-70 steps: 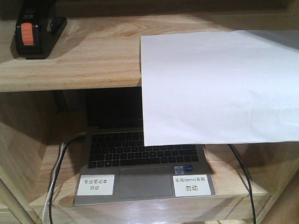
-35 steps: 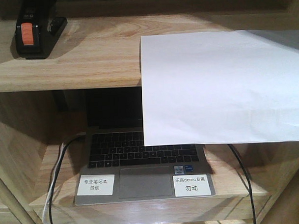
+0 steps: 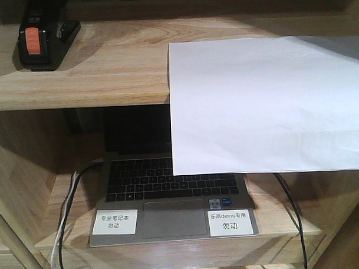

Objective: Grab stapler and paper to desk for stapling

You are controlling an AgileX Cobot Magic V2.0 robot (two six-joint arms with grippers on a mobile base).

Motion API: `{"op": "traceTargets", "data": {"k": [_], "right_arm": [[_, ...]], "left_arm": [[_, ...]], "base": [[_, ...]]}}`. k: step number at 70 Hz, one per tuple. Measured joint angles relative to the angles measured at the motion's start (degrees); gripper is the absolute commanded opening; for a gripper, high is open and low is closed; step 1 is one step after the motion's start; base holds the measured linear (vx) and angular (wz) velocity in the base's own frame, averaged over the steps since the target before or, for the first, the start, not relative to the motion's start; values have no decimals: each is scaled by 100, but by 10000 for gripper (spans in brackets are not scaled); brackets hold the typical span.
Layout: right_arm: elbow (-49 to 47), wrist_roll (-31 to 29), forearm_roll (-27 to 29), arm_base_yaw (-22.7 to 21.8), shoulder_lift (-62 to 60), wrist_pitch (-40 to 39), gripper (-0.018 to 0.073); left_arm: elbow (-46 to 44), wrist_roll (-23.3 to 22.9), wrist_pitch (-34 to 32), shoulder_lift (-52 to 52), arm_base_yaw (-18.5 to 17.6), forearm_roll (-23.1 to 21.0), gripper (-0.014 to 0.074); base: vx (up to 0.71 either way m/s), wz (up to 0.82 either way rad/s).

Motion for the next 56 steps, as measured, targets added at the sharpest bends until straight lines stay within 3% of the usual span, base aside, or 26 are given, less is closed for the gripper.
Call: {"op": "traceTargets", "data": {"k": [23,44,56], "right_arm": [[0,0,0,0,0,-293,-10],[0,0,-40,0,0,-1881,-10],[-331,0,-45,0,0,-2365,-10]], "left_arm": [[0,0,-342,0,0,0,-6],[0,-123,-2294,0,0,-26,-6],[-587,-264,-2435,0,0,-377,-6]], "base": [[0,0],[0,0],[0,0]]}}
